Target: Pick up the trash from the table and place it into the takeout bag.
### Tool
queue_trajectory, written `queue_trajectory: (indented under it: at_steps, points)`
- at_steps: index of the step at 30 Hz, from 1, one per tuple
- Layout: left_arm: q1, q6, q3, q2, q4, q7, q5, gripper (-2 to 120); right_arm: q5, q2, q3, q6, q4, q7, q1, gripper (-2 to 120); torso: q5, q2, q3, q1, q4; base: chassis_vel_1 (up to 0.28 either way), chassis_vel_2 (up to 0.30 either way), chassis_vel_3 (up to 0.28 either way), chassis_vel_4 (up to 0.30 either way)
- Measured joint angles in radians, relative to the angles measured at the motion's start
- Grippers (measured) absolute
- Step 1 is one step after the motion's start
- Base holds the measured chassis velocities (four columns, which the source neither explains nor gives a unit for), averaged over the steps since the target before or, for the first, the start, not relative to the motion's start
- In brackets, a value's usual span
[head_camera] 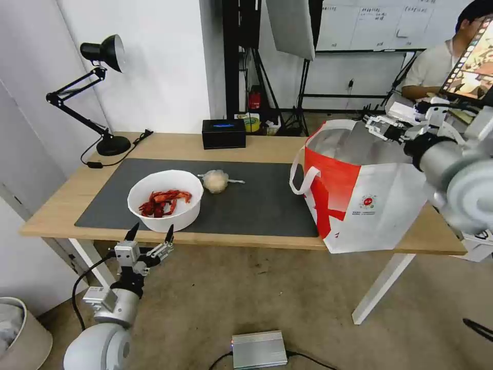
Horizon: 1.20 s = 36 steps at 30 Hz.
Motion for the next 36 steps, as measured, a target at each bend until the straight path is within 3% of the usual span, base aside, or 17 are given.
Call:
queue_trajectory:
  at_steps: [1,5,10,18,26,30,36]
  points:
    - [0.0,0.0,0.0,0.0,0.0,0.0,0.0,100,0.0,0.0,0.0,0.0,0.0,0.0,0.0,100,0.0,0.0,0.0,0.0,0.0,0.0,0.0,0.0,0.0]
    - [0.003,0.0,-0.018,0.008,-0.005,0.0,-0.01,100,-0.196,0.049,-0.023,0.165,0.045,-0.118,-0.057,100,-0.0002,0.0,0.0,0.0,0.0003,0.0,0.0,0.0,0.0]
    - [0.008,0.0,-0.029,0.014,-0.006,0.0,-0.017,100,-0.296,0.088,-0.043,0.227,0.075,-0.16,-0.099,100,-0.0002,0.0,0.0,0.0,0.0004,0.0,0.0,0.0,0.0]
    - [0.012,0.0,-0.036,0.019,-0.003,0.0,-0.024,100,-0.529,0.188,-0.047,0.338,0.099,-0.266,-0.285,100,-0.0002,0.0,0.0,0.0,0.0002,0.0,0.0,0.0,0.0]
    - [0.016,0.005,-0.026,0.016,-0.001,-0.008,-0.043,100,-0.755,0.326,-0.045,0.443,0.077,-0.331,-0.455,100,-0.0001,0.0,0.0,0.0,0.0002,0.0,0.0,0.0,0.0]
    - [0.016,0.005,-0.022,0.021,0.003,-0.009,-0.044,100,-0.906,0.438,-0.033,0.531,0.039,-0.342,-0.532,100,-0.0002,0.0,0.0,0.0,0.0003,0.0,0.0,0.0,0.0]
    - [0.014,0.003,-0.015,0.027,0.009,-0.008,-0.044,100,-1.018,0.531,-0.022,0.6,0.003,-0.342,-0.596,100,-0.0002,0.0,0.0,0.0,0.0002,0.0,0.0,0.0,0.0]
